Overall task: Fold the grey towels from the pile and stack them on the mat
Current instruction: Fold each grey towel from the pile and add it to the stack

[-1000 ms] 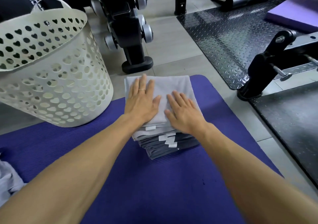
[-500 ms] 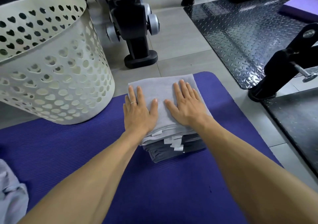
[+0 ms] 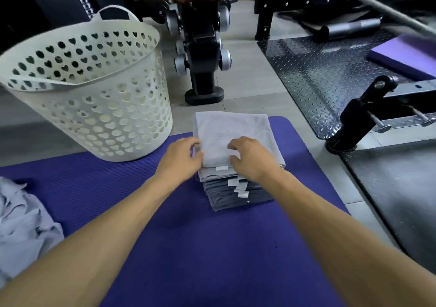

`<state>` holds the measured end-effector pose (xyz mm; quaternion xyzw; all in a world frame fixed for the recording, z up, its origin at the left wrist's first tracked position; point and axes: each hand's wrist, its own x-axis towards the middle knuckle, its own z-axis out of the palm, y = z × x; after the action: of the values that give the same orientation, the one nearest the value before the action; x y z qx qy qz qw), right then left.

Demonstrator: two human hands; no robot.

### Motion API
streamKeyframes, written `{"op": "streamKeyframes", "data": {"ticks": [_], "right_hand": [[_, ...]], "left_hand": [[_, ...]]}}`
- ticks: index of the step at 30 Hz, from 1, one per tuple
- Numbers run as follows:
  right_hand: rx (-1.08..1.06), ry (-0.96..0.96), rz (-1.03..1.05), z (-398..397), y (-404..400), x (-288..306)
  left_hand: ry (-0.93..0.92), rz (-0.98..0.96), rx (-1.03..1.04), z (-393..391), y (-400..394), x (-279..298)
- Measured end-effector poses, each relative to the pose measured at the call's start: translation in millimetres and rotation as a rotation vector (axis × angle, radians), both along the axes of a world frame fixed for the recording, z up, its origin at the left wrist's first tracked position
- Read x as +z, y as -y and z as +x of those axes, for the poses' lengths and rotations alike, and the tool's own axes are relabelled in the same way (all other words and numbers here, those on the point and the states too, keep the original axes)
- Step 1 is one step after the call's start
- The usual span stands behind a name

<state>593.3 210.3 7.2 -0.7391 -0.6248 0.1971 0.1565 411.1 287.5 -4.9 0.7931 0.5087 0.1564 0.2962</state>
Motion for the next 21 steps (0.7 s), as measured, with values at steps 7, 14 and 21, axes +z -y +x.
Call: {"op": "streamKeyframes", "data": {"ticks": [7,14,21], "right_hand": [[0.329,0.063,-0.044,-111.3,36.1,69.9],[0.447,-0.052,-0.147,-265.0,53.7,55.5],[0.397,-0.224,-0.272,-387.9,79.2,-18.9]], "left_hand": [[-0.055,-0.038,-0.082,-142.5,67.2,49.4],[-0.178,-0.129,0.111,-319.8,117.6,14.5],[-0.050,-0.221,0.493,-447.8,156.0,-56.7]]}}
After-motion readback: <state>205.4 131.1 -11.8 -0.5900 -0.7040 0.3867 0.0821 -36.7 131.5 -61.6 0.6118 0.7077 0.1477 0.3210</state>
